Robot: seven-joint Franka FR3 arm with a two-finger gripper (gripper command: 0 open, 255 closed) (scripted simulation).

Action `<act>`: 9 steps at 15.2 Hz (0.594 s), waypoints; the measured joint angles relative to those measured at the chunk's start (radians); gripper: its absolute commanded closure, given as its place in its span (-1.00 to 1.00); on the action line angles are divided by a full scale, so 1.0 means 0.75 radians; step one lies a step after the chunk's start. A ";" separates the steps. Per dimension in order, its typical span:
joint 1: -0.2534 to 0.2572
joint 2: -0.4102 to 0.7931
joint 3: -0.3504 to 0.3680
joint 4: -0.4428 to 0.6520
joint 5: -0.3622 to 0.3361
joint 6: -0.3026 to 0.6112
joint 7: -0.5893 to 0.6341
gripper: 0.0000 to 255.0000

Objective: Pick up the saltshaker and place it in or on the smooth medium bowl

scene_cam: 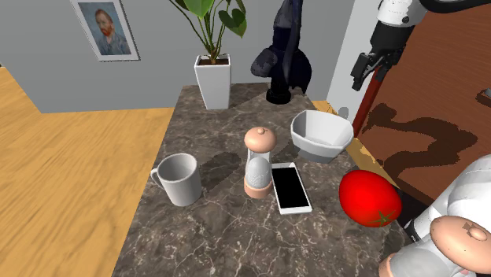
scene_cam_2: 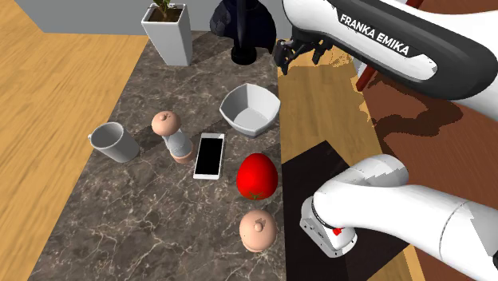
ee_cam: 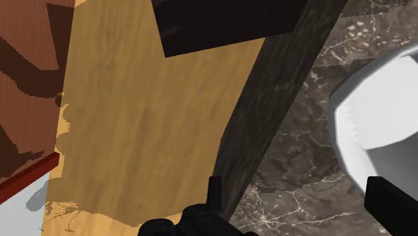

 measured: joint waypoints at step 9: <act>0.076 0.082 0.180 0.082 0.132 -0.057 0.189 -1.00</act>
